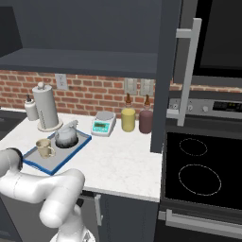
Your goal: Pick the kettle from the counter and place it on the tray. Then pick the mug from the cabinet and place it on the tray. Then close the cabinet doors.
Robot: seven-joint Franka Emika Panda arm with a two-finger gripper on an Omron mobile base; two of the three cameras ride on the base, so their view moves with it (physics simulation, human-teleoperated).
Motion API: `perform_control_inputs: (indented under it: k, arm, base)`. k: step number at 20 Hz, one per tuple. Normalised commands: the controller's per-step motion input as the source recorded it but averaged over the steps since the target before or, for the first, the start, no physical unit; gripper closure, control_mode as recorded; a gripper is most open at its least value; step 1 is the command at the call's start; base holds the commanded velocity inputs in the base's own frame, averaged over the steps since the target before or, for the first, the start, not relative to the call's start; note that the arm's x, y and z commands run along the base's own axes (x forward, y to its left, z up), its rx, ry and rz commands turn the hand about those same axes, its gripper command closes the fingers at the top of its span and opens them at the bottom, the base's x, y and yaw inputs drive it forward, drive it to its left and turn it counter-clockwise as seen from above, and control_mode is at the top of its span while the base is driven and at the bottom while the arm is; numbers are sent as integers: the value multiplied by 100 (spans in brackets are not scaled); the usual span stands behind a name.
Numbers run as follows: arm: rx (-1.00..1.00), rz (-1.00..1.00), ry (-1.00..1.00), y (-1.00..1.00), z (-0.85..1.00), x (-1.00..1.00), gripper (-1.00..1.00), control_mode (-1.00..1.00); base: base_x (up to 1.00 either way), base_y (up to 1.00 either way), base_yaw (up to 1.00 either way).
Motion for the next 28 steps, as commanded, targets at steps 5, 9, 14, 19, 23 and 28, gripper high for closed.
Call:
perform_control_inputs:
  k: [5, 9, 14, 19, 23, 28]
  arm:
    - [0, 0, 28, -92, 35, -1, 100, -100]
    - [-2, 0, 44, -61, 46, 11, 100, -100]
    - [-6, 2, 47, -67, 22, 14, 100, -100]
    - [-14, 9, 58, -100, 3, 14, 100, -100]
    - [-20, 14, 64, -99, 0, 40, 100, -100]
    - [-23, 16, 69, -92, 0, 62, 100, -100]
  base:
    - [0, 0, 0]
    - [0, 0, 0]
    - [0, 0, 0]
    - [0, 0, 0]
    - [0, 0, 0]
    - [0, 0, 0]
